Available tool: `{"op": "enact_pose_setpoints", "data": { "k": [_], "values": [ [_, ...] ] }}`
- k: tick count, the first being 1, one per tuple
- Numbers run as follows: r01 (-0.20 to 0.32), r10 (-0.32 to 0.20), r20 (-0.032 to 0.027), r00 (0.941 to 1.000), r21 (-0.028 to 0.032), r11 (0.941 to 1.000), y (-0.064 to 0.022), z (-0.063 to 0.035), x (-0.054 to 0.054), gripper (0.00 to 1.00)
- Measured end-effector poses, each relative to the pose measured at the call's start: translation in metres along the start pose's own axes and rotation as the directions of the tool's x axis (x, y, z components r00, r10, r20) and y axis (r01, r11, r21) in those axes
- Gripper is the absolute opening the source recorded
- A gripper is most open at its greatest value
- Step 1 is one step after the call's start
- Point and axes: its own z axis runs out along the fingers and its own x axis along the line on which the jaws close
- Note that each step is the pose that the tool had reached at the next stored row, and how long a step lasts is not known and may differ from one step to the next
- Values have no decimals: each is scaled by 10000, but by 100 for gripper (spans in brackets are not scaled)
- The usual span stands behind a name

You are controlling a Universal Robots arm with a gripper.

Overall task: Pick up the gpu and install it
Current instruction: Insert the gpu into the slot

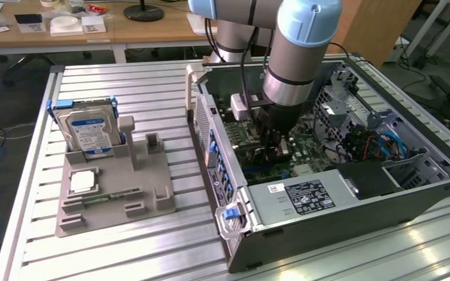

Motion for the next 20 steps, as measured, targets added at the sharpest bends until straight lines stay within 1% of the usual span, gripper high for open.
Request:
{"op": "enact_pose_setpoints", "data": {
  "k": [8,15,20],
  "values": [
    [-1,1,2,10000,1,10000,1,3,-4,28],
    [-2,2,2,10000,-2,10000,5,49,-2,28],
    [-2,2,-1,10000,-3,10000,5,63,-2,28]
  ]
}}
